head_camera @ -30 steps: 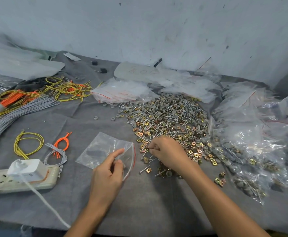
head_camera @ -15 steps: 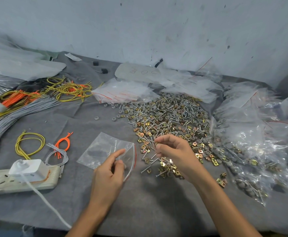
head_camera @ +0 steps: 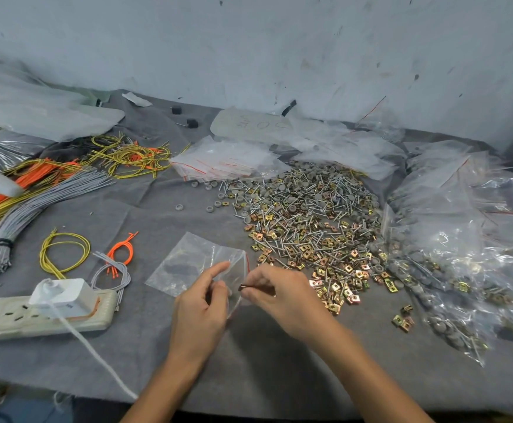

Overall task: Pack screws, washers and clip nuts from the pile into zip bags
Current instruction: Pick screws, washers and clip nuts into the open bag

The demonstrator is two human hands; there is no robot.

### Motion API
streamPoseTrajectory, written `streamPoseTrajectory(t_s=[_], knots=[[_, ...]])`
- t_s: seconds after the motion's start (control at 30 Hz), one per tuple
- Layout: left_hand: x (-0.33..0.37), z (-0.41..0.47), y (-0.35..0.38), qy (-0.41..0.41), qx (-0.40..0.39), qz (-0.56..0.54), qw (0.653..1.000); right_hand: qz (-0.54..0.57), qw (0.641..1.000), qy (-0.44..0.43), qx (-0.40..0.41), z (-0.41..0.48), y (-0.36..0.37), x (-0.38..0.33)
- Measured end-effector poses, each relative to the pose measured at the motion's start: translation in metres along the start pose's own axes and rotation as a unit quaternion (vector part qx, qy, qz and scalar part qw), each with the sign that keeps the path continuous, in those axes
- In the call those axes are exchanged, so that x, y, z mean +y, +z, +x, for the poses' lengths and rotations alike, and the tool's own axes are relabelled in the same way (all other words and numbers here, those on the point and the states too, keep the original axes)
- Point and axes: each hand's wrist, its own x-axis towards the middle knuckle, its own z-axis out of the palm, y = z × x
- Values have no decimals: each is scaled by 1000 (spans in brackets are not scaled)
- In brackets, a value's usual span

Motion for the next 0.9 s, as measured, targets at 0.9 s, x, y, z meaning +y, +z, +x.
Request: streamPoseTrajectory(t_s=[0.9], knots=[[2,0,0,0,9,-12,1000,-222,967,22,124,28,-31,16]])
